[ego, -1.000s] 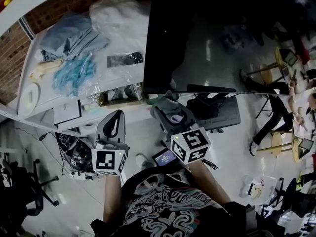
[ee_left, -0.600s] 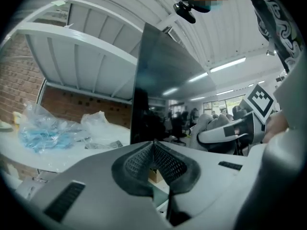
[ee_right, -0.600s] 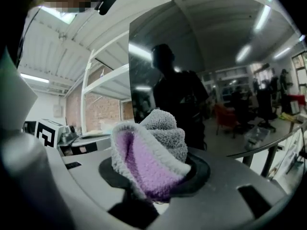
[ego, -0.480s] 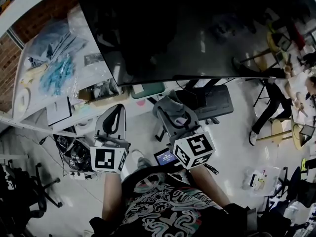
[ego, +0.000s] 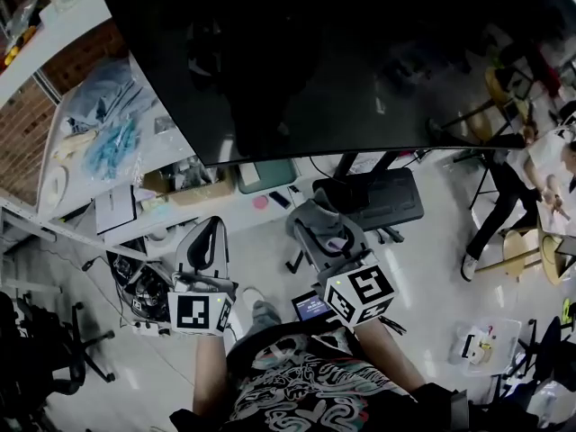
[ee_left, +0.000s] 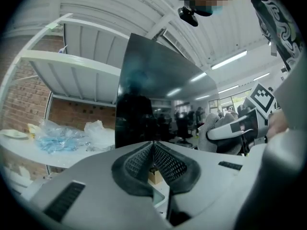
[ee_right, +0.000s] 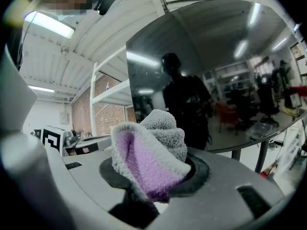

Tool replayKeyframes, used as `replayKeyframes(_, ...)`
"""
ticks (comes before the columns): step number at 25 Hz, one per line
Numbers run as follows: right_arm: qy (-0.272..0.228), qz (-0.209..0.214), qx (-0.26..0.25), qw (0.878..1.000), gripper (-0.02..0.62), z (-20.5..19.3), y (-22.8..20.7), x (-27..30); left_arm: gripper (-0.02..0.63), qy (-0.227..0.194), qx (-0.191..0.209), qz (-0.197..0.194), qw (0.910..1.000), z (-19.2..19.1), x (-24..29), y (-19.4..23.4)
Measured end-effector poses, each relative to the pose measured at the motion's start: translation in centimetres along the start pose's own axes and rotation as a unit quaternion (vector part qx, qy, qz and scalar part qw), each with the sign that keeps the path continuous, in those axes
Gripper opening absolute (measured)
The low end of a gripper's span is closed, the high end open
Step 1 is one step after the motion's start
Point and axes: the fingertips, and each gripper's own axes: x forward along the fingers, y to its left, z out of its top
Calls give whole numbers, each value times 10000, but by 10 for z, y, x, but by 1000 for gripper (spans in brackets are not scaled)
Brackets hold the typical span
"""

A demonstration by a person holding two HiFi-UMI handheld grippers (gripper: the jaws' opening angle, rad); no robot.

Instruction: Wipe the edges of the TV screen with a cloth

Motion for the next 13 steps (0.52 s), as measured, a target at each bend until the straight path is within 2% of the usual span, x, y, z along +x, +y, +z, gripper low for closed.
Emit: replayKeyframes(13,-31,352,59,9994,193,-1,16,-33,17,-121,98,79,9998,9,-32,-23)
